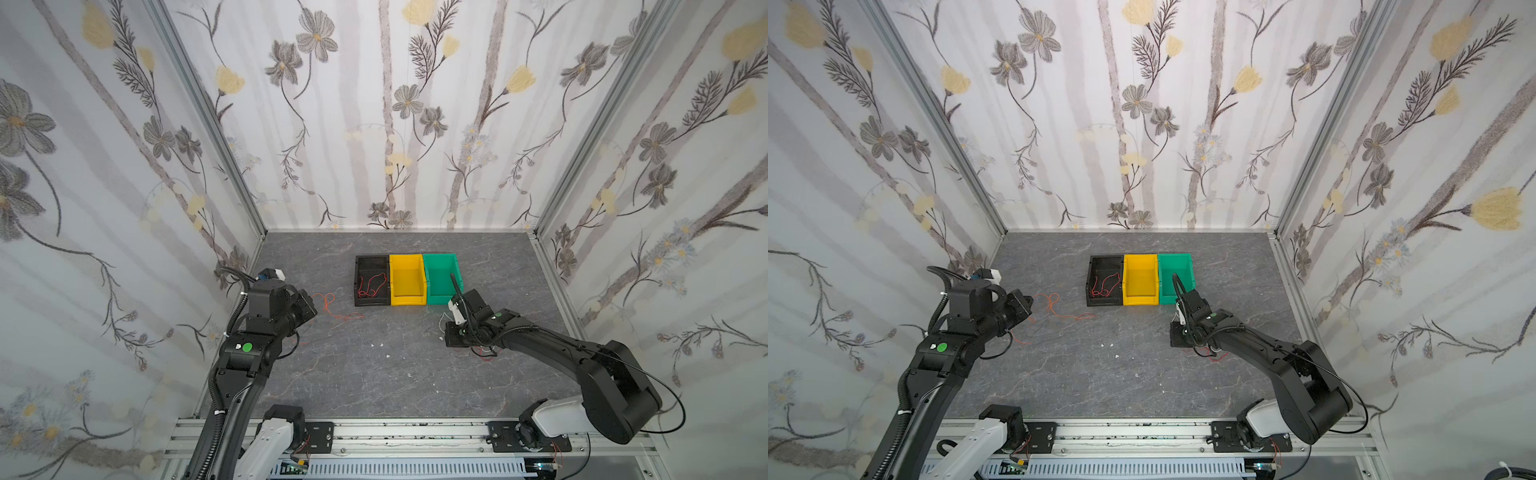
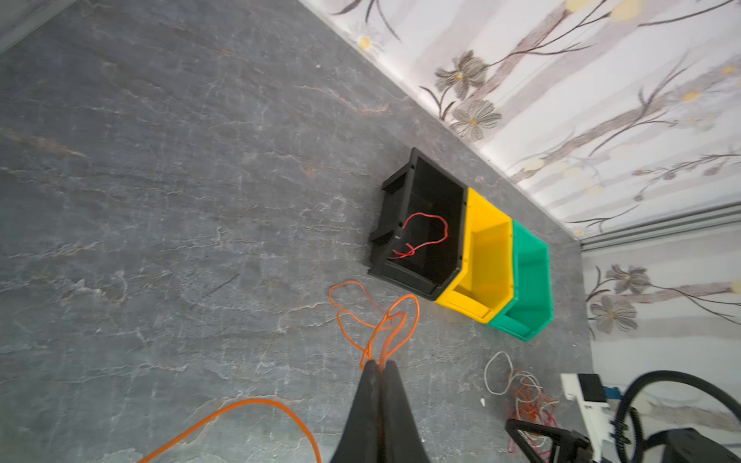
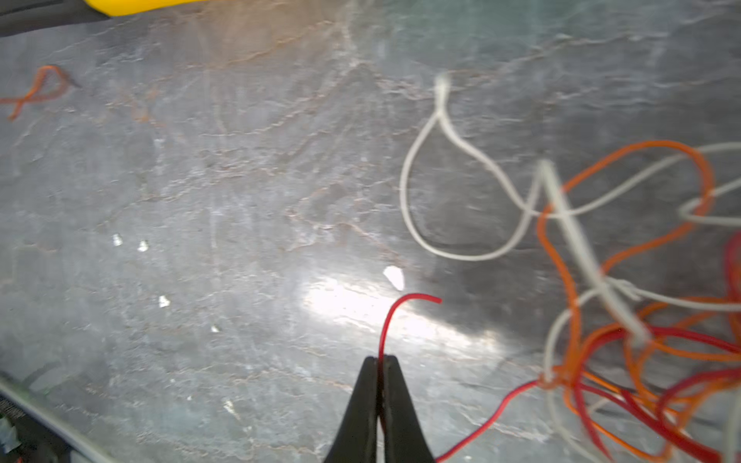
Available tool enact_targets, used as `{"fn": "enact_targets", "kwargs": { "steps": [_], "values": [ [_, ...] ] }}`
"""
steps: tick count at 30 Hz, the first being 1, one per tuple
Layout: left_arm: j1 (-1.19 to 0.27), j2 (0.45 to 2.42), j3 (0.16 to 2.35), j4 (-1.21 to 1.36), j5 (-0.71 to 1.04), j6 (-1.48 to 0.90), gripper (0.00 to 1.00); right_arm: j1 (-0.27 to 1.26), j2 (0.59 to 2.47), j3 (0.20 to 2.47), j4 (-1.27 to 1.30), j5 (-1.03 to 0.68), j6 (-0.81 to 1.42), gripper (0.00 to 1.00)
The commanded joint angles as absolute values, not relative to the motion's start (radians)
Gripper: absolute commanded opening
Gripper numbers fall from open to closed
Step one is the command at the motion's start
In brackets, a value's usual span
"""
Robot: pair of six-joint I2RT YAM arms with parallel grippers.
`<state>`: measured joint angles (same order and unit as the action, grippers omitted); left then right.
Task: Untangle the cables
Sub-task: 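Carry the orange wire with the left gripper over the yellow bin while right opens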
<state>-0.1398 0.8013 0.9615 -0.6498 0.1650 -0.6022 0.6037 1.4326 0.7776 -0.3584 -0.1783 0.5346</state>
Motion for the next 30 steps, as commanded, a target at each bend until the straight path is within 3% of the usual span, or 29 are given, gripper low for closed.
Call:
{"fn": "enact_targets", "kwargs": {
  "steps": [1,2,4,10,14,19,30],
  "values": [
    [-0.153,0.809,1.010,-0.611,0.240,-0.616,0.00,0.640,1.452,0.806,-0.299,-0.226,0.567,0.10],
    [-0.161,0.813,1.022,-0.607,0.245,-0.619,0.00,0.646,1.456,0.812,-0.288,-0.239,0.571,0.13],
    [-0.176,0.828,1.046,-0.594,0.264,-0.626,0.00,0.656,1.468,0.830,-0.288,-0.249,0.574,0.35],
    [-0.248,0.885,1.090,-0.533,0.297,-0.642,0.00,0.658,1.428,0.858,-0.284,-0.263,0.550,0.46],
    [-0.306,0.950,1.113,-0.448,0.347,-0.669,0.00,0.653,1.391,0.883,-0.310,-0.250,0.535,0.47],
    [-0.387,1.080,1.244,-0.436,0.286,-0.635,0.00,0.609,1.325,0.868,-0.321,-0.242,0.536,0.47],
    [-0.431,1.364,1.502,-0.358,0.258,-0.635,0.00,0.512,1.150,0.778,-0.344,-0.251,0.561,0.48]
  ]
}}
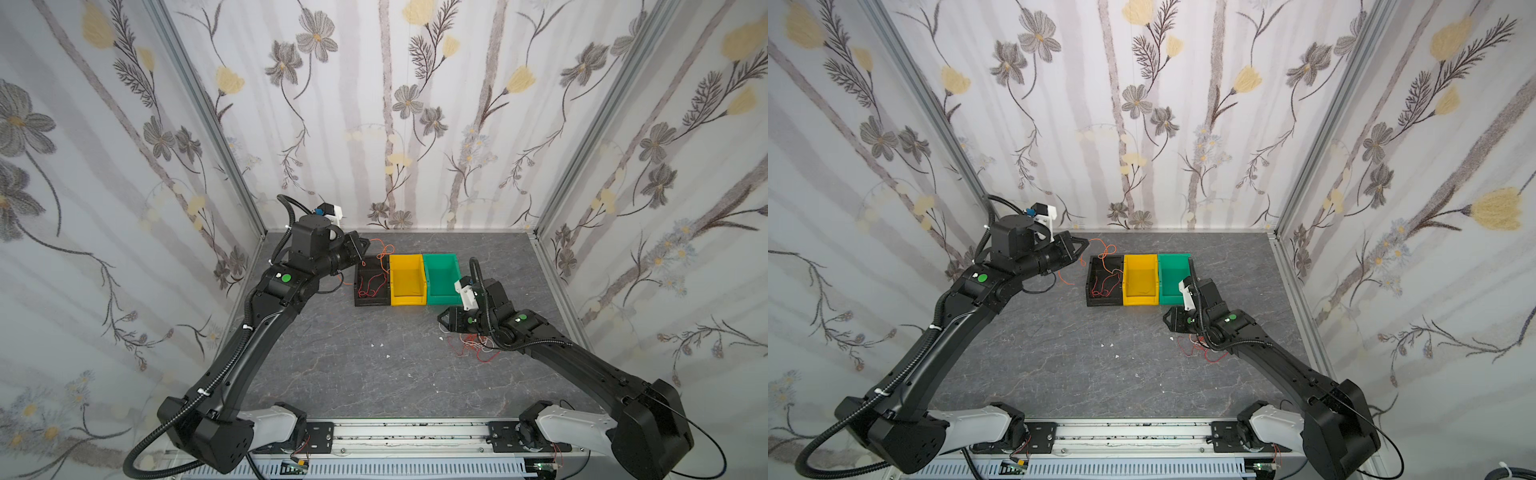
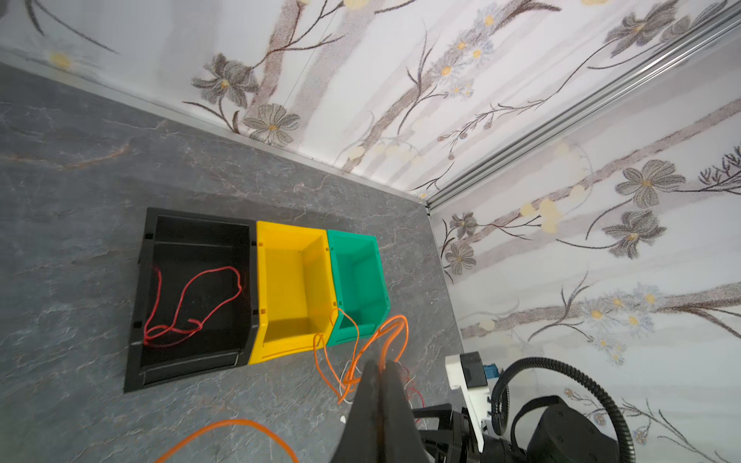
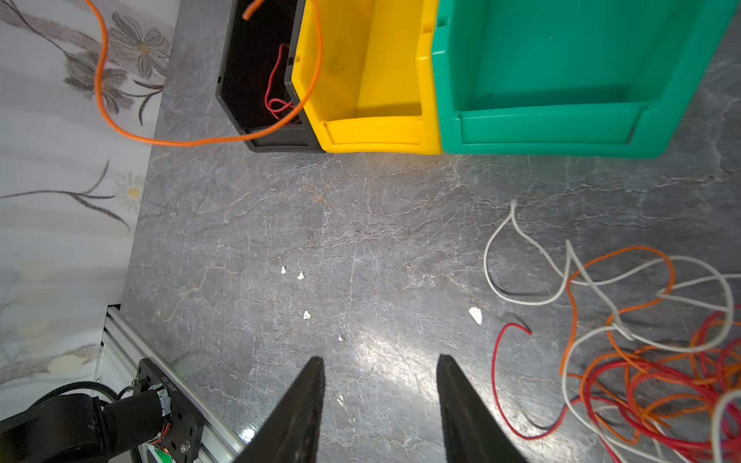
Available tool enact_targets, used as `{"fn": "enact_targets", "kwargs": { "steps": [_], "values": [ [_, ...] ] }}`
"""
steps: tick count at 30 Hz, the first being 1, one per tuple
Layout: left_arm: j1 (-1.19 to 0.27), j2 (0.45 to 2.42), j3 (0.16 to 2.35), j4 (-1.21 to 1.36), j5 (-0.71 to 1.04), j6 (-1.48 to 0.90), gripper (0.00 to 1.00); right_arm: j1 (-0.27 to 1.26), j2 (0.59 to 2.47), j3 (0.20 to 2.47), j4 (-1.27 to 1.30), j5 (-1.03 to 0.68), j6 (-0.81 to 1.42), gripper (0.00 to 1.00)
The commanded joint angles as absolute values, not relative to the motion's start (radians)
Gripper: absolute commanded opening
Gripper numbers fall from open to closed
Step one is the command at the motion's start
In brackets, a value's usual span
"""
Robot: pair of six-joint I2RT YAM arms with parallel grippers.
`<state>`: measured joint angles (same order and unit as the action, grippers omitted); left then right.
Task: Untangle the cables
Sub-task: 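Carry the orange wire with the left gripper over the yellow bin while right opens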
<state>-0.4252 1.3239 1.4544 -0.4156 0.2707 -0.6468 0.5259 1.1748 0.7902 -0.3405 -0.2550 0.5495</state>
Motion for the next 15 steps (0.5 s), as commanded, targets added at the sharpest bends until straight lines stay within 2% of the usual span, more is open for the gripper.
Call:
{"fn": "enact_targets", "kwargs": {
  "steps": [1,15],
  "values": [
    [-0.437,1.393,1.525,-0.355,0.259,-0.634,0.00,0.505,1.139,0.769,-0.347,-0.249,0.561,0.48],
    [-0.445,1.771,1.876,-0.420,0.314,-0.634,0.00,0.450,1.056,0.696,-0.358,-0.250,0.561,0.48]
  ]
}}
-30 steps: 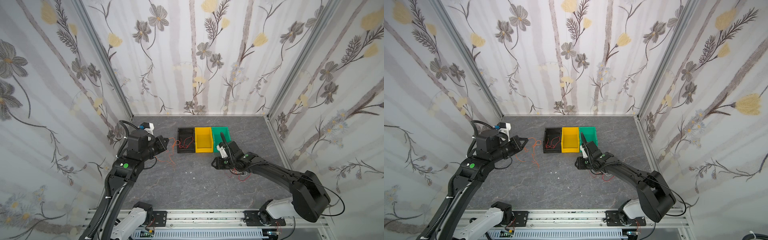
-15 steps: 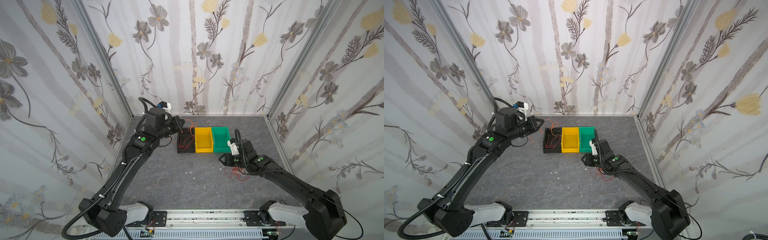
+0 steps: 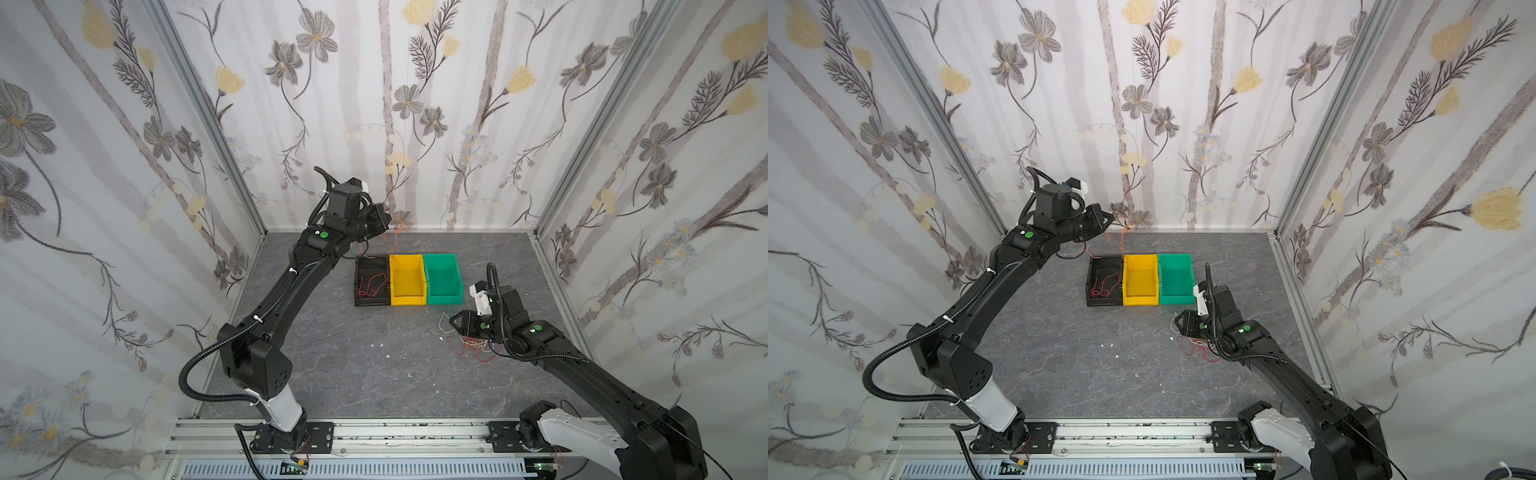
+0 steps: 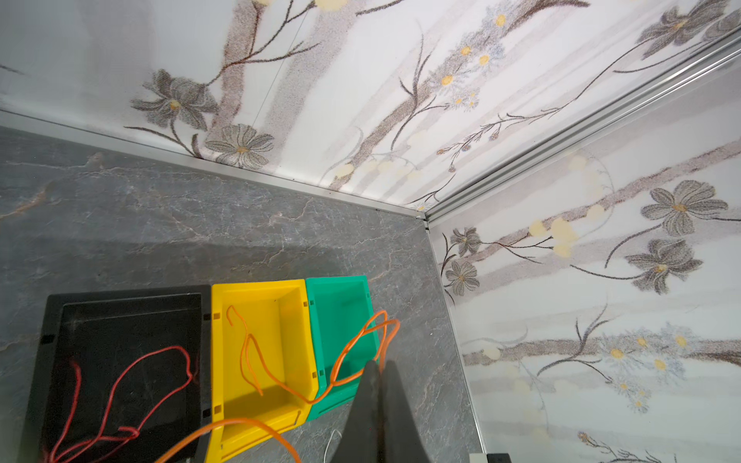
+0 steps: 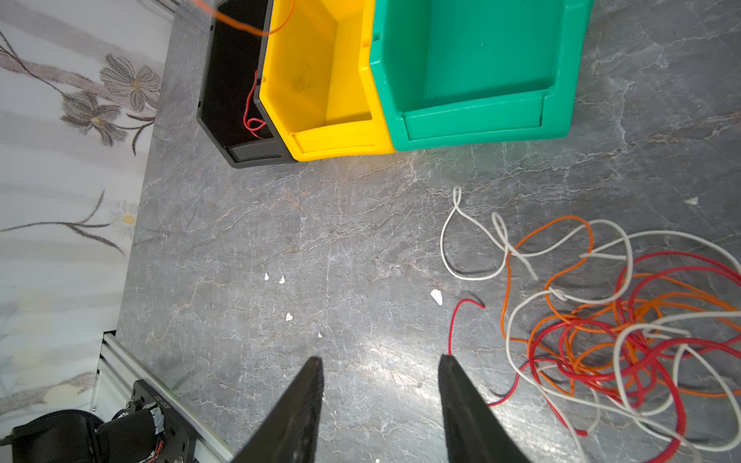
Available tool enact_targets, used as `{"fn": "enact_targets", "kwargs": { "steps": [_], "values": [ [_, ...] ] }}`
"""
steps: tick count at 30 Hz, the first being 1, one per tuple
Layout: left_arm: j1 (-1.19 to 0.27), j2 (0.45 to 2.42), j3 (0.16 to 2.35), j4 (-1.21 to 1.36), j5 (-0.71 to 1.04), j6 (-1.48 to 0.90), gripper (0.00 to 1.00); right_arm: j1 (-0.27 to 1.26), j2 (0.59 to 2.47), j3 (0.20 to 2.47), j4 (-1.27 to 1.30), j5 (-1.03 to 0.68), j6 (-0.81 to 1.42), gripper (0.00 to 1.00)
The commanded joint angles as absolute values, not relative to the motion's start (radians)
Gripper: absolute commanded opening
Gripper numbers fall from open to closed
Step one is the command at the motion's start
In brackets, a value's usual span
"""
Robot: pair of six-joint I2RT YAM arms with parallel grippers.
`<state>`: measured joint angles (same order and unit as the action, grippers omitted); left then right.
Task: Untangle the cables
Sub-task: 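Carry the orange wire with the left gripper over the yellow bin while right opens, then lower the held orange wire into the yellow bin with the left gripper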
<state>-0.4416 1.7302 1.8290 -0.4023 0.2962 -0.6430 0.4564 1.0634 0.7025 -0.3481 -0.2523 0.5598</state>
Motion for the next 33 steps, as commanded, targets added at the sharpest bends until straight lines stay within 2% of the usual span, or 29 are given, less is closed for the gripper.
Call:
{"fn": "enact_targets", "kwargs": {
  "steps": [1,10,23,33],
  "values": [
    [-0.446,1.794,1.899,-0.424,0.312,-0.634,0.00,0.445,1.056,0.693,-0.359,-0.252,0.560,0.48],
    [-0.467,1.913,1.951,-0.467,0.277,-0.640,0.00,0.405,1.024,0.668,-0.373,-0.261,0.553,0.48],
    [-0.473,1.757,1.852,-0.439,0.245,-0.627,0.00,0.394,1.034,0.656,-0.345,-0.284,0.560,0.48],
    [-0.473,1.743,1.888,-0.469,0.256,-0.612,0.00,0.393,1.026,0.648,-0.336,-0.303,0.571,0.48]
  ]
}}
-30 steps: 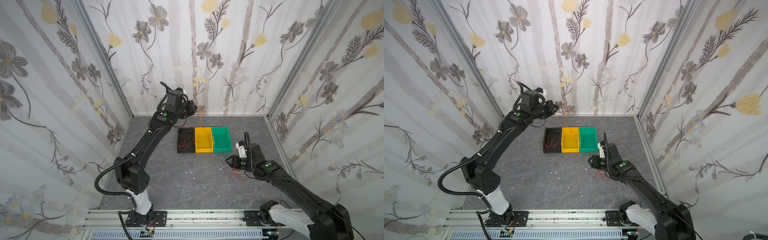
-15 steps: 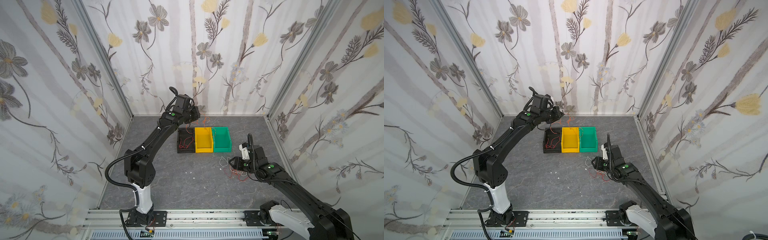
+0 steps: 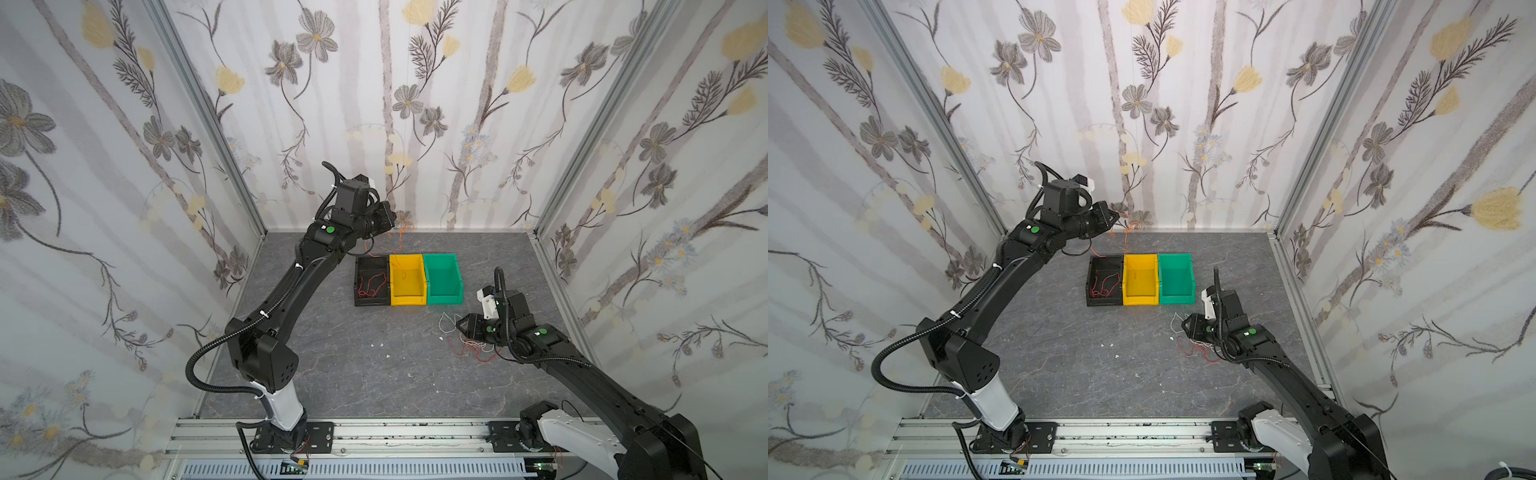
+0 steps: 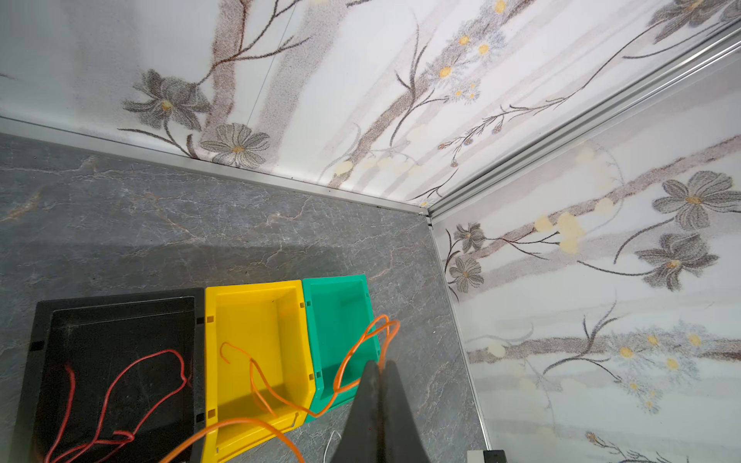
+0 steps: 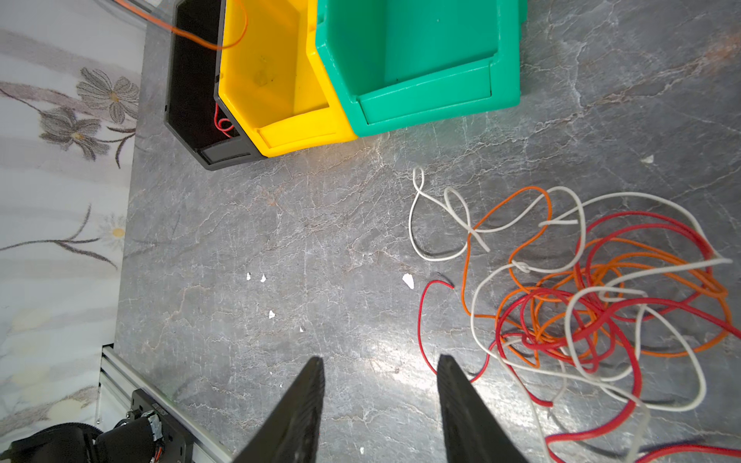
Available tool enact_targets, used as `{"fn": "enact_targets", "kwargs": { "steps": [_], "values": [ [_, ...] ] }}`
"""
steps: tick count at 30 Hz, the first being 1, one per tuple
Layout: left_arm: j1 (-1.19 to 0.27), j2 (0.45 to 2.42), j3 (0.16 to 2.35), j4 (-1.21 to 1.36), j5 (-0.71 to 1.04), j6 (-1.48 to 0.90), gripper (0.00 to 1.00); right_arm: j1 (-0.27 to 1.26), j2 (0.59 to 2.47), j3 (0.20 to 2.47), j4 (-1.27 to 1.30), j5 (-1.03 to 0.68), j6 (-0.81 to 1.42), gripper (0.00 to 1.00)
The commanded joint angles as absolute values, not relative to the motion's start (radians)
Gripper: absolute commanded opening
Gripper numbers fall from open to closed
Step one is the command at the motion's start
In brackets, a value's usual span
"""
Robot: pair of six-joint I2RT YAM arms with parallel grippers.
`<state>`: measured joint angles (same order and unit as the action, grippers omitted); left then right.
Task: Untangle the cables
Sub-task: 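Lower the held orange wire into the yellow bin with the left gripper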
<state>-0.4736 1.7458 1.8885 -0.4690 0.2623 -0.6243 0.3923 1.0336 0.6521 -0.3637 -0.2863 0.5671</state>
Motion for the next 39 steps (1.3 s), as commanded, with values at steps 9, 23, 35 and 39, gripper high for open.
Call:
{"fn": "enact_targets", "kwargs": {
  "steps": [9,23,35,39],
  "values": [
    [-0.474,1.797,1.869,-0.456,0.265,-0.621,0.00,0.392,1.004,0.634,-0.350,-0.293,0.569,0.48],
    [-0.509,1.943,1.860,-0.504,0.179,-0.696,0.00,0.391,1.008,0.624,-0.347,-0.285,0.563,0.48],
    [-0.562,2.119,1.992,-0.494,0.192,-0.786,0.00,0.385,1.011,0.616,-0.342,-0.287,0.559,0.48],
    [-0.562,2.149,1.971,-0.455,0.195,-0.787,0.00,0.383,1.013,0.612,-0.342,-0.291,0.560,0.48]
  ]
}}
